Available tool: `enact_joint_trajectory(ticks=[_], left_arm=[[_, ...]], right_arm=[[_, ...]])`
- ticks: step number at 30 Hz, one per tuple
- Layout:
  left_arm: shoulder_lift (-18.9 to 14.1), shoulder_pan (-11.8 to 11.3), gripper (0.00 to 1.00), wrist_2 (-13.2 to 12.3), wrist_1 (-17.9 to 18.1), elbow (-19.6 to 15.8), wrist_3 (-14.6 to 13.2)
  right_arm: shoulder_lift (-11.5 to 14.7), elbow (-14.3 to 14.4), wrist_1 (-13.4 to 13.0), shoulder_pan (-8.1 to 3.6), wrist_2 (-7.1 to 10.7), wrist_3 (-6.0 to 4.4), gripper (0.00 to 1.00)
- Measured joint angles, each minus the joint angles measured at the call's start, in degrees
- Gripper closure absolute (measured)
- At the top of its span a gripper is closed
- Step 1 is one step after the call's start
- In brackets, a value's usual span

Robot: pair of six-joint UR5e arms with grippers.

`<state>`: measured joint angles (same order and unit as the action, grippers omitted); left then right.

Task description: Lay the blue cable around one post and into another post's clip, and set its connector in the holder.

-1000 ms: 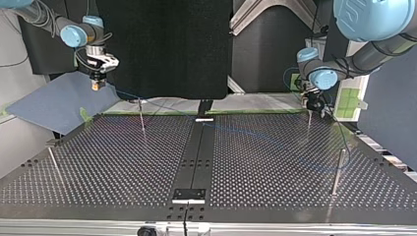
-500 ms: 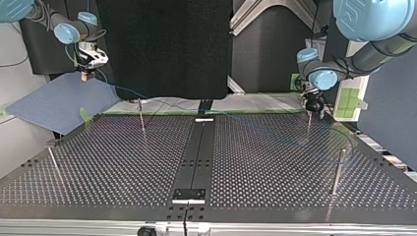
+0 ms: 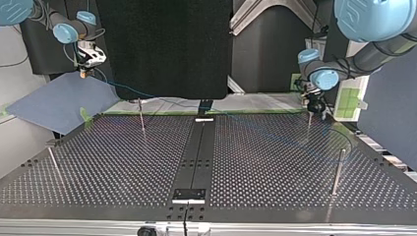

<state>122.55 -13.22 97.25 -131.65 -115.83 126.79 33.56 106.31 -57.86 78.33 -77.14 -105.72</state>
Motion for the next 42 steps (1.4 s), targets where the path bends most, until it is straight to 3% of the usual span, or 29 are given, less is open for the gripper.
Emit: enact_joint_trajectory(ticks=[9,15,24,35,42], left_arm=[[0.0,-1.5,0.00,-0.5,-3.1,0.0,-3.5],[0.0,-2.2,0.02,-3.5,-4.5,0.0,-6.8],[-0.1,-4.8,0.00,-8.7,-4.4,-1.3,-7.1],[-0.1,-5.8,0.00,-15.4,1.5,-5.0,-1.8],[-0.1,-6.3,0.00,-15.0,5.8,-7.9,2.5]], right_arm=[[0.0,-0.8,1.5,0.67,-0.07,0.96,1.00],[0.0,-0.9,1.6,1.13,0.03,1.18,1.00],[0.0,-1.0,1.6,2.11,0.10,1.71,1.00],[0.0,-1.0,1.8,2.59,0.13,2.13,1.00],[0.0,-1.0,1.8,2.76,0.13,2.30,1.00]])
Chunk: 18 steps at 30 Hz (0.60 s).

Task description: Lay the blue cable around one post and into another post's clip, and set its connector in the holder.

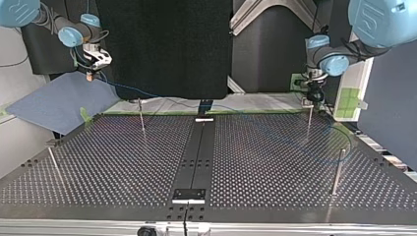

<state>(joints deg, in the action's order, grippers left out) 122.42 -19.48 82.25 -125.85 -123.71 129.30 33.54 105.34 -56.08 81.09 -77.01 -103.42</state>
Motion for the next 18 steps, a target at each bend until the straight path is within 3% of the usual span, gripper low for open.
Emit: enact_joint_trajectory(ticks=[18], left_arm=[[0.0,-0.5,0.00,5.3,10.1,-0.8,10.1]], right_arm=[[0.0,0.0,0.0,0.55,0.00,0.14,1.00]])
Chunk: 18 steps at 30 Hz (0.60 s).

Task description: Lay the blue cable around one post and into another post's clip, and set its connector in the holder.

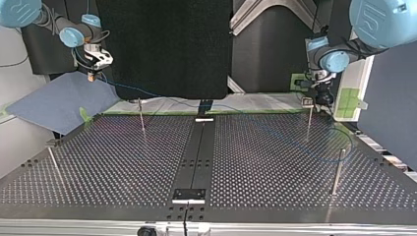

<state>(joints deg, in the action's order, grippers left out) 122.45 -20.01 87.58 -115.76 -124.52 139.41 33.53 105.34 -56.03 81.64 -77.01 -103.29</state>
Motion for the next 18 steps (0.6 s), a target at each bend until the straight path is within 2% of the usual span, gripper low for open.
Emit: enact_joint_trajectory(ticks=[9,18], left_arm=[[-0.1,0.4,0.00,-0.8,5.4,-0.2,5.4],[-3.1,1.4,0.00,-4.3,11.0,-3.4,11.0]], right_arm=[[0.0,0.0,0.0,0.20,0.00,0.02,1.00],[0.0,0.0,0.0,0.30,0.01,0.18,1.00]])
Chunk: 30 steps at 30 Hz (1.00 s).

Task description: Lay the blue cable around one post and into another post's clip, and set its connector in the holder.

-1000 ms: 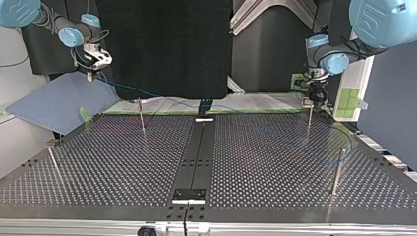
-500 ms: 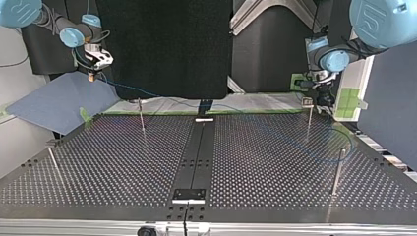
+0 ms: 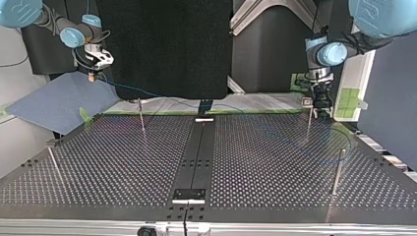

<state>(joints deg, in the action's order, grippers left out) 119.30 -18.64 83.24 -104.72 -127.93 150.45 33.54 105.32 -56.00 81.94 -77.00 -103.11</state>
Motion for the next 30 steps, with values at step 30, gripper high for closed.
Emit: enact_joint_trajectory(ticks=[30], left_arm=[[-10.6,2.8,0.00,0.9,-3.6,-8.3,13.2]], right_arm=[[0.0,-0.4,0.5,0.39,-0.05,0.34,1.00]])
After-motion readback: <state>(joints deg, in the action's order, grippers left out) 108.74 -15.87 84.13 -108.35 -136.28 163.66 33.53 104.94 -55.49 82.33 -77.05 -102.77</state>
